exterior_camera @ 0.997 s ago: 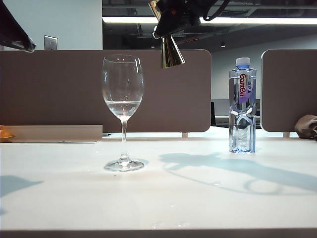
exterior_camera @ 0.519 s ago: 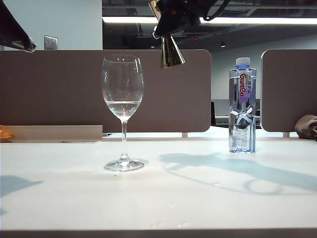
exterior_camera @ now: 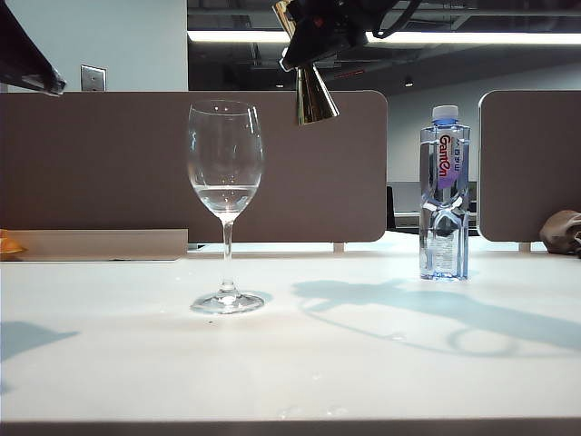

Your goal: Pick up the jigger and pour the water inside into the glass.

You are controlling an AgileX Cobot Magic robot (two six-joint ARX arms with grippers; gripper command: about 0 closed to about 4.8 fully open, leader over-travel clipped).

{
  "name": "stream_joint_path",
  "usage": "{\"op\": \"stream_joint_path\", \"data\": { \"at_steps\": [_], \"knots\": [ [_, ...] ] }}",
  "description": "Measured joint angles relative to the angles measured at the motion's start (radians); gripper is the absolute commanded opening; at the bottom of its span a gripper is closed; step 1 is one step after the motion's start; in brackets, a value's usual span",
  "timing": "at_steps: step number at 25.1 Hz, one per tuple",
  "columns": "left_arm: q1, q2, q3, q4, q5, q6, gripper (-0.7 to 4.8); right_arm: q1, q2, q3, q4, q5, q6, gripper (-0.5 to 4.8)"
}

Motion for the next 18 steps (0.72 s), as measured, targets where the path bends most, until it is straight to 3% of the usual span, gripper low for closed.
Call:
{"op": "stream_joint_path", "data": {
  "at_steps": [18],
  "knots": [
    [0.0, 0.0, 0.0, 0.0, 0.0, 0.0, 0.04, 0.0, 0.0, 0.0, -0.01, 0.0, 0.0, 0.13]
  ]
}}
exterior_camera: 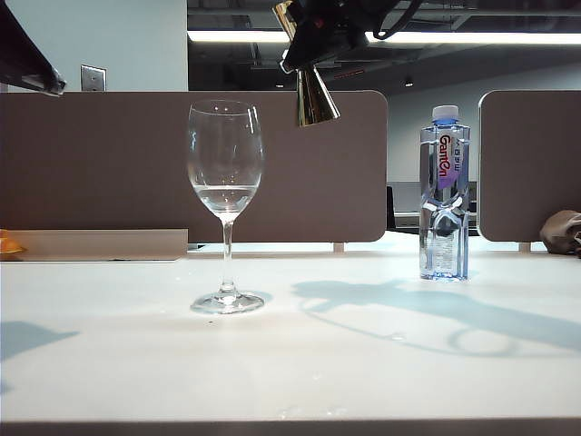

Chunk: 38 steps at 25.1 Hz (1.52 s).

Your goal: Pick up the jigger and pour the water inside into the glass.

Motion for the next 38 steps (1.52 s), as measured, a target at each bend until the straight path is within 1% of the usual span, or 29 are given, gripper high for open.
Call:
{"op": "stream_joint_path", "data": {
  "at_steps": [9, 11, 14, 19, 23, 28, 32, 38],
  "knots": [
    [0.0, 0.0, 0.0, 0.0, 0.0, 0.0, 0.04, 0.0, 0.0, 0.0, 0.0, 0.0, -0.03, 0.13],
    [0.0, 0.0, 0.0, 0.0, 0.0, 0.0, 0.04, 0.0, 0.001, 0.0, 0.0, 0.018, -0.037, 0.13],
    [0.0, 0.0, 0.0, 0.001, 0.0, 0.0, 0.04, 0.0, 0.035, 0.0, 0.037, 0.026, -0.045, 0.13],
    [0.0, 0.0, 0.0, 0.0, 0.0, 0.0, 0.04, 0.0, 0.047, 0.0, 0.053, 0.026, -0.052, 0.13],
    [0.0, 0.0, 0.0, 0.0, 0.0, 0.0, 0.04, 0.002, 0.048, 0.0, 0.056, 0.026, -0.086, 0.13],
    [0.0, 0.0, 0.0, 0.0, 0.0, 0.0, 0.04, 0.004, 0.048, 0.0, 0.056, 0.027, -0.158, 0.13],
    [0.0, 0.0, 0.0, 0.0, 0.0, 0.0, 0.04, 0.024, 0.049, 0.0, 0.057, 0.055, -0.224, 0.13],
    [0.0, 0.0, 0.0, 0.0, 0.0, 0.0, 0.04, 0.026, 0.05, 0.0, 0.057, 0.071, -0.28, 0.13]
  ]
}}
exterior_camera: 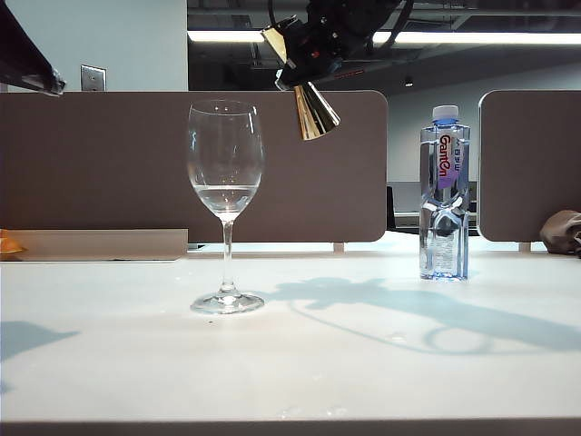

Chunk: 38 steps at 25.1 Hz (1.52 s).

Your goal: Pick up the jigger and pour the water inside into the glass.

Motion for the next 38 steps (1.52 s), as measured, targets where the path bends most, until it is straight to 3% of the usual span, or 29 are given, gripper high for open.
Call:
{"op": "stream_joint_path", "data": {
  "at_steps": [11, 38],
  "knots": [
    [0.0, 0.0, 0.0, 0.0, 0.0, 0.0, 0.04, 0.014, 0.0, 0.0, 0.0, 0.002, -0.114, 0.13],
    [0.0, 0.0, 0.0, 0.0, 0.0, 0.0, 0.04, 0.062, 0.064, 0.0, 0.105, 0.066, -0.167, 0.13]
  ]
}}
